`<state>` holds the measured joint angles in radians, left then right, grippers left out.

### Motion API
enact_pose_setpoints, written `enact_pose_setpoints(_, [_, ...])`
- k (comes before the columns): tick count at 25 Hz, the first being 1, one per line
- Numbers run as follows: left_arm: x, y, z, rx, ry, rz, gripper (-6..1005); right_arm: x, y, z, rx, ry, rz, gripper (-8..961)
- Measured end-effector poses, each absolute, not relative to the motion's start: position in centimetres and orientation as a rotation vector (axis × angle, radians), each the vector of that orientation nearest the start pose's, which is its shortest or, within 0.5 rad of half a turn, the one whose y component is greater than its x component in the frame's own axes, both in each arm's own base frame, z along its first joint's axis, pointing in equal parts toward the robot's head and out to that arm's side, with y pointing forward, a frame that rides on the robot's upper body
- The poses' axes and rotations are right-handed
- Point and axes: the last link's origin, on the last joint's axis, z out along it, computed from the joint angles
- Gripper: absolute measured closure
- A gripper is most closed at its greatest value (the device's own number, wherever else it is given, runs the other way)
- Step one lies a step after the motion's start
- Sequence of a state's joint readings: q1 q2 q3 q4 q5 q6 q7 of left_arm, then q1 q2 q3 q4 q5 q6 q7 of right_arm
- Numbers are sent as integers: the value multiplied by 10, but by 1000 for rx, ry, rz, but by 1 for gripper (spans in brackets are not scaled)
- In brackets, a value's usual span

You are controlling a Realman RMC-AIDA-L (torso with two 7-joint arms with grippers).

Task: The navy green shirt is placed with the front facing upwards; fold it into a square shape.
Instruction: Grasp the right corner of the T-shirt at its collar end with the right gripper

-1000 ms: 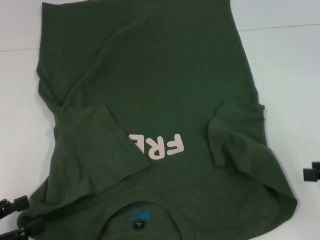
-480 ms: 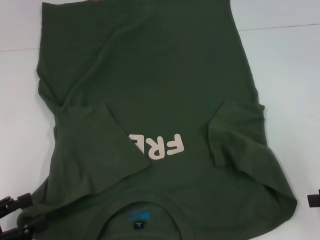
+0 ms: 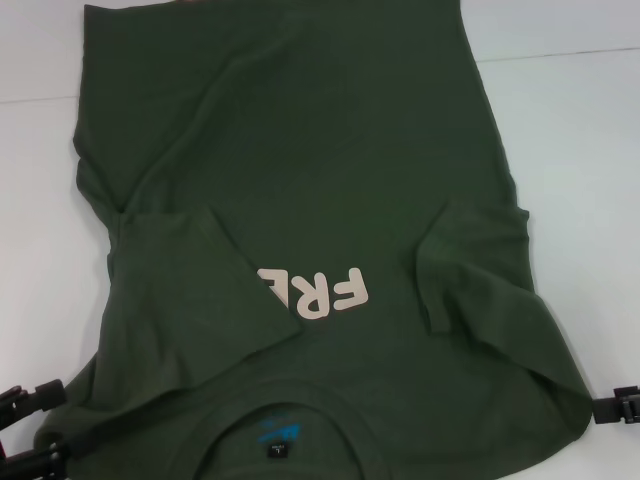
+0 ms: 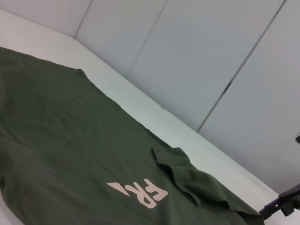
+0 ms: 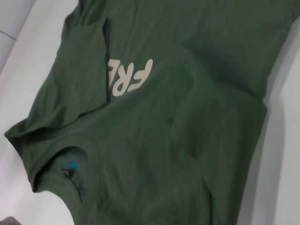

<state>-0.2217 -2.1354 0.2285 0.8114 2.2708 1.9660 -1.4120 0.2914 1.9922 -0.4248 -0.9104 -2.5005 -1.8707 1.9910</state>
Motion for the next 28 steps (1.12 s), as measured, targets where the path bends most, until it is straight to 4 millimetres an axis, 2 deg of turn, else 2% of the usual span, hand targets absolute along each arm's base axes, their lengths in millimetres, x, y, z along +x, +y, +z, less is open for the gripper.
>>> enact_pose_setpoints(7, [-340,192,38,-2522,-1071,-849,94,368,223,70,-2421,1773,234,44])
enact_pose_setpoints(28, [-341,197,37,-2518,-1064,-845,95,362,232,60,-2461,1776,216,122])
